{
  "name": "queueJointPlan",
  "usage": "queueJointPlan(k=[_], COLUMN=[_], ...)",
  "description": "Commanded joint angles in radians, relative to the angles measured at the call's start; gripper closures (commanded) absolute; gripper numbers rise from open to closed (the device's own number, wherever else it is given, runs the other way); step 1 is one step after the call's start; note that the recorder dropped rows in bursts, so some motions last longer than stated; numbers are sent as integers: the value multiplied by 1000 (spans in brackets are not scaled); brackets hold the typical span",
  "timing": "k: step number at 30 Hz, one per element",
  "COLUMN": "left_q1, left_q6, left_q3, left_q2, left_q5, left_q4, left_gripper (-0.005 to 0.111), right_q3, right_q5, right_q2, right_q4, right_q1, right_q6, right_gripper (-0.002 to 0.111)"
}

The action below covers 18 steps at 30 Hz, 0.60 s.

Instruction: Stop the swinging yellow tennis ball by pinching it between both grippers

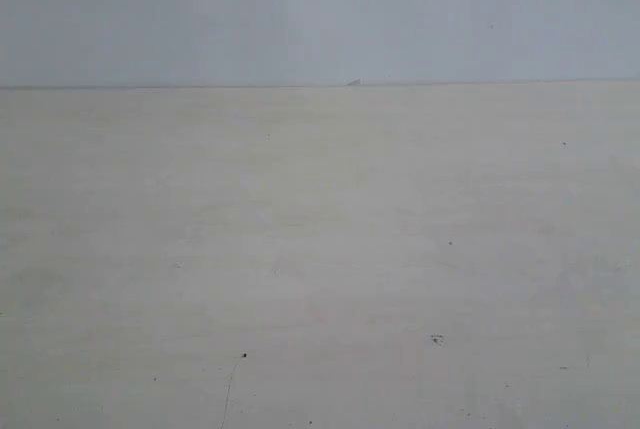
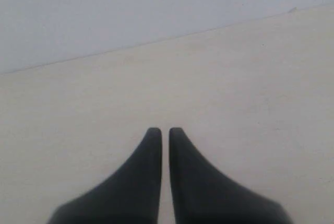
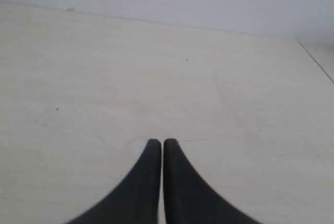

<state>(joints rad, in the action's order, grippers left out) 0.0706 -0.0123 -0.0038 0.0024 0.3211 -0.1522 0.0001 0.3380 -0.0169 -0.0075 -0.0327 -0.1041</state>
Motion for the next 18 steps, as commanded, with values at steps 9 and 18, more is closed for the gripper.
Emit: queueJointPlan(k=[9,18], left_q1=[9,9], left_q6=[-5,27], left_q3=[4,4], left_q2=[-2,-2], left_q5=[-27,-262], left_q4=[-141,-237], left_gripper=[102,102], right_q3=[0,0], right_q5=[-107,-350], right_q2=[7,7], right_q4=[-6,-3], right_q1=[1,1], right_q6=[-56,0], right_gripper=[108,108])
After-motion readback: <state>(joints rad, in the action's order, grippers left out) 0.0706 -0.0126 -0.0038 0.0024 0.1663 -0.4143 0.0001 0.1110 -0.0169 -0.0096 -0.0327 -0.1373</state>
